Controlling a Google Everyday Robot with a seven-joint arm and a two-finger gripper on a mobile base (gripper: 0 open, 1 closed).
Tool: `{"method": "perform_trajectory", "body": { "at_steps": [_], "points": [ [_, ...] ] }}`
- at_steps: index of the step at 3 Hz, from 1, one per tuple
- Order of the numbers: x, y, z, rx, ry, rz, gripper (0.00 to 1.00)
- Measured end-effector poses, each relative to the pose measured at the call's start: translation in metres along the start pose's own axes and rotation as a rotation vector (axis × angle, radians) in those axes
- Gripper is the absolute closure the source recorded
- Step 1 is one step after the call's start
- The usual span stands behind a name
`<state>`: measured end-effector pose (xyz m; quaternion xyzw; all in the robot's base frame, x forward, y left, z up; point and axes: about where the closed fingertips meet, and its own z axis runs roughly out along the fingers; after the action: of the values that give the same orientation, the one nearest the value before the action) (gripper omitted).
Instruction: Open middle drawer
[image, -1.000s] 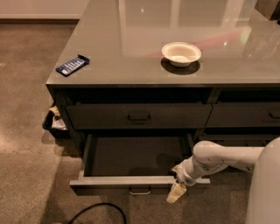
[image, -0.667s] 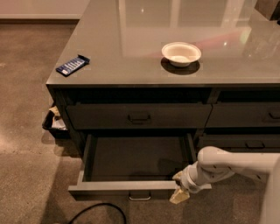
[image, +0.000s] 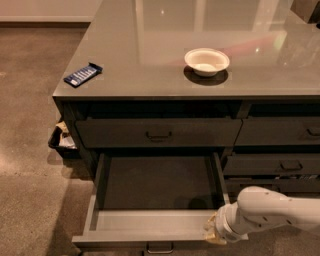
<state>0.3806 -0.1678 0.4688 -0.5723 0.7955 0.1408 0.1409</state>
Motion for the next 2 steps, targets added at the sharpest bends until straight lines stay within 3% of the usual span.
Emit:
{"method": "perform_trajectory", "body": {
  "at_steps": [1, 2],
  "points": [
    [-0.0039, 0.0181, -0.0187, 0.043, 0.006, -0.016, 0.39],
    [-0.0040, 0.0198, -0.0209, 0.046, 0.009, -0.020, 0.16]
  ]
}}
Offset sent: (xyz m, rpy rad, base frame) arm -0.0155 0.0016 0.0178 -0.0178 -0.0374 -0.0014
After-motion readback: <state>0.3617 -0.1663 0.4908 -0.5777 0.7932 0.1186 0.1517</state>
